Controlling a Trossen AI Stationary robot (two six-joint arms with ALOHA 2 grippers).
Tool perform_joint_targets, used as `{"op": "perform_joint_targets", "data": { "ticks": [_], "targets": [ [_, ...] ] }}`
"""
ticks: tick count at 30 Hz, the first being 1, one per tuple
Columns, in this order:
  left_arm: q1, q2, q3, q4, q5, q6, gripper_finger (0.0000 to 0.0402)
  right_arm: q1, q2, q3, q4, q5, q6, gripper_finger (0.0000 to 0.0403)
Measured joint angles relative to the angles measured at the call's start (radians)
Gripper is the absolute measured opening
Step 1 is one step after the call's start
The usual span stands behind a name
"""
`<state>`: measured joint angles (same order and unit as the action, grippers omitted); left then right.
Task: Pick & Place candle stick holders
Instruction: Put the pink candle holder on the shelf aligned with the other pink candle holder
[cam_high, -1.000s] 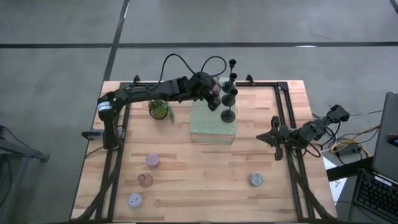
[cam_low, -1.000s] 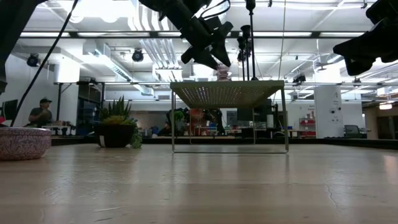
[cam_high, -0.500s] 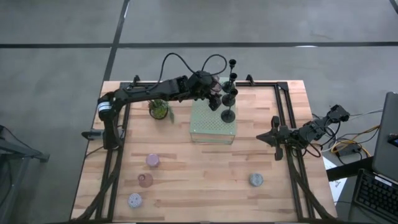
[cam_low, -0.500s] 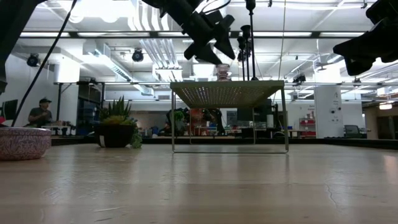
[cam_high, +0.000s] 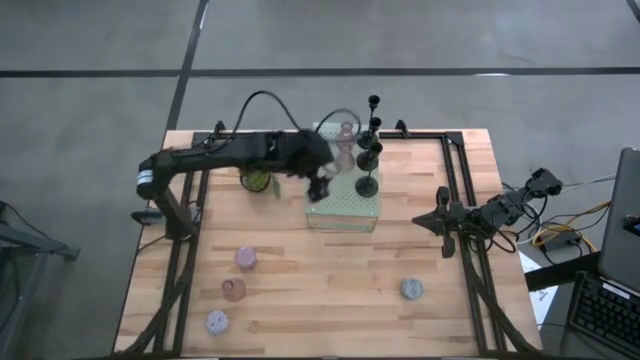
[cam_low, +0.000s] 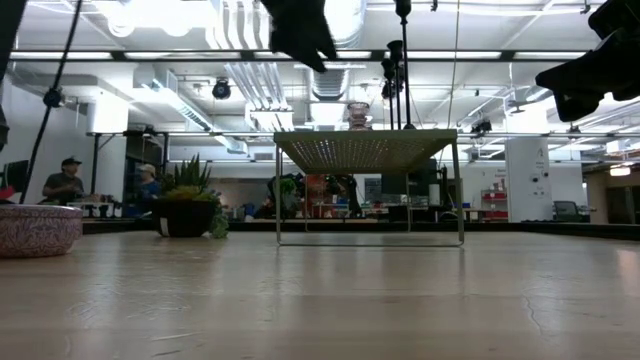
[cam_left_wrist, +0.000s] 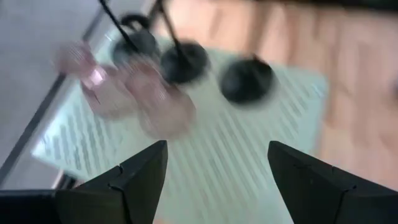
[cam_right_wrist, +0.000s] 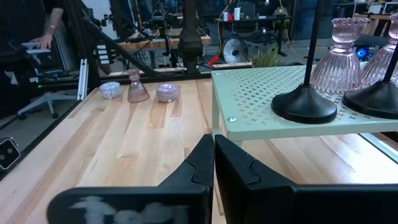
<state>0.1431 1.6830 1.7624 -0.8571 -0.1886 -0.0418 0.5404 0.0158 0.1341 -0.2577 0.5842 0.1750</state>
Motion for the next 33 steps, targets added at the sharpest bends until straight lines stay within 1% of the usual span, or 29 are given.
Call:
{"op": "perform_joint_targets", "data": {
  "ticks": [3, 5, 7, 10, 14, 17, 21, 25, 29, 33],
  "targets": [
    [-0.08, -0.044, -0.002, -0.157, 0.005, -0.013, 0.0282, 0.0, 0.0, 0.0, 0.0, 0.0, -0.001, 0.0008],
    [-0.136, -0.064, -0.004, -0.238, 0.006, -0.052, 0.0282, 0.0, 0.0, 0.0, 0.0, 0.0, 0.0, 0.0008],
    [-0.199, -0.087, -0.019, -0.287, 0.005, -0.098, 0.0282, 0.0, 0.0, 0.0, 0.0, 0.0, -0.002, 0.0008],
    [-0.302, -0.124, -0.055, -0.311, -0.006, -0.163, 0.0282, 0.0, 0.0, 0.0, 0.0, 0.0, 0.0, 0.0008],
    [-0.441, -0.166, -0.127, -0.366, -0.032, -0.295, 0.0282, 0.0, 0.0, 0.0, 0.0, 0.0, 0.0, 0.0008],
    [-0.547, -0.199, -0.188, -0.449, -0.069, -0.456, 0.0282, 0.0, 0.0, 0.0, 0.0, 0.0, -0.002, 0.0008],
    [-0.675, -0.245, -0.303, -0.461, -0.085, -0.651, 0.0282, 0.0, 0.0, 0.0, 0.0, 0.0, -0.002, 0.0008],
    [-0.768, -0.288, -0.427, -0.456, -0.085, -0.842, 0.0282, 0.0, 0.0, 0.0, 0.0, 0.0, -0.001, 0.0008],
    [-0.847, -0.318, -0.538, -0.427, -0.021, -1.024, 0.0282, 0.0, 0.0, 0.0, 0.0, 0.0, 0.0, 0.0008],
    [-0.905, -0.328, -0.619, -0.369, 0.047, -1.139, 0.0282, 0.0, 0.0, 0.0, 0.0, 0.0, -0.002, 0.0008]
  ]
}}
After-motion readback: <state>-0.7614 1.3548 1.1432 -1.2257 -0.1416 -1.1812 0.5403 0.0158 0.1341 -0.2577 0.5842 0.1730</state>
